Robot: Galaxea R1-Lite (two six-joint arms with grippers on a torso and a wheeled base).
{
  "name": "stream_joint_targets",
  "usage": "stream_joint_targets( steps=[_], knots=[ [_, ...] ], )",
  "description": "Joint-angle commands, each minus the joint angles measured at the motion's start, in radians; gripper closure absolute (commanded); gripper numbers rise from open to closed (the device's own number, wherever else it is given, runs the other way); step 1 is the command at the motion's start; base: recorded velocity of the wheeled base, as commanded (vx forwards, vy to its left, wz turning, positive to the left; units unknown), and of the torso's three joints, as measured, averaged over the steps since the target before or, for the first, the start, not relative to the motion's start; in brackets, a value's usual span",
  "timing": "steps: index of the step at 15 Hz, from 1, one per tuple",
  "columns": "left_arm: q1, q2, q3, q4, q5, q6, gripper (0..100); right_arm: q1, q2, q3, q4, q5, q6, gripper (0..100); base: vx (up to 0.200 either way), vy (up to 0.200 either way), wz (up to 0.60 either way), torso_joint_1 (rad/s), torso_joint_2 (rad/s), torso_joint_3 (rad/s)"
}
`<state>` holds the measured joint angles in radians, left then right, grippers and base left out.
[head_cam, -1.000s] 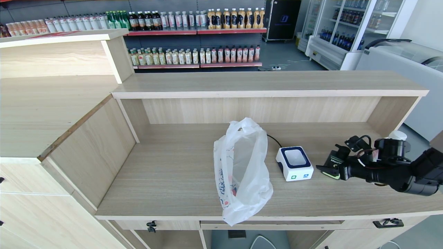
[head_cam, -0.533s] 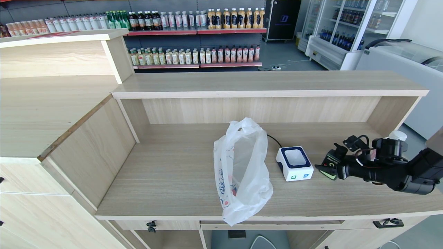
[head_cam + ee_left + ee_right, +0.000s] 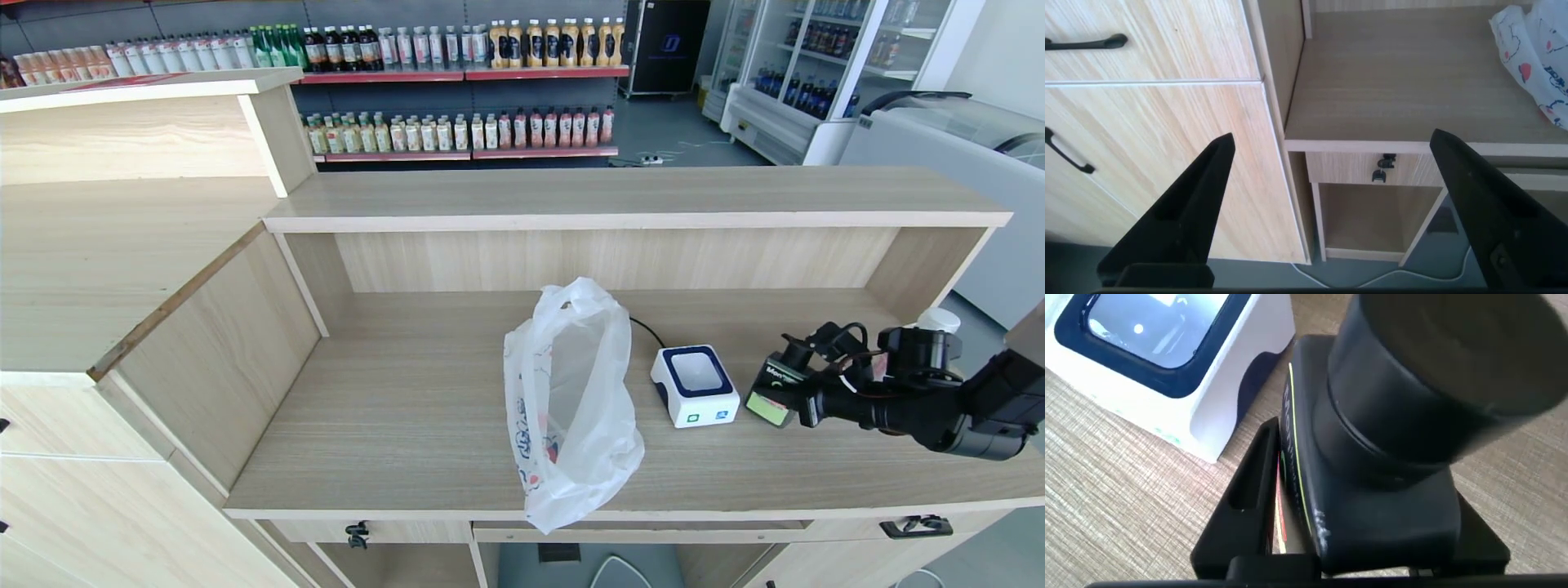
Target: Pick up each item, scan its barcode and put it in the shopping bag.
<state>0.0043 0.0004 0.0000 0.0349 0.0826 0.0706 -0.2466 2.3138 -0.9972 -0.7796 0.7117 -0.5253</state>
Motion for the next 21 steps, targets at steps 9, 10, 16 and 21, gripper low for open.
stream_joint_targets(
  steps=[9, 10, 16, 21],
  knots=[
    [0.0, 0.0, 0.0, 0.0, 0.0, 0.0, 0, 0.133, -0.745, 0.223, 0.045, 0.063, -0.318, 100, 0.0, 0.0, 0.0, 0.0, 0.0, 0.0],
    [0.0, 0.0, 0.0, 0.0, 0.0, 0.0, 0, 0.159, -0.783, 0.247, 0.043, 0.049, -0.466, 100, 0.0, 0.0, 0.0, 0.0, 0.0, 0.0],
    [0.0, 0.0, 0.0, 0.0, 0.0, 0.0, 0, 0.279, -0.88, 0.298, 0.037, 0.118, -1.193, 100, 0.0, 0.0, 0.0, 0.0, 0.0, 0.0],
    [0.0, 0.0, 0.0, 0.0, 0.0, 0.0, 0, 0.523, -0.924, 0.308, -0.084, 0.129, -1.553, 100, 0.0, 0.0, 0.0, 0.0, 0.0, 0.0]
  ],
)
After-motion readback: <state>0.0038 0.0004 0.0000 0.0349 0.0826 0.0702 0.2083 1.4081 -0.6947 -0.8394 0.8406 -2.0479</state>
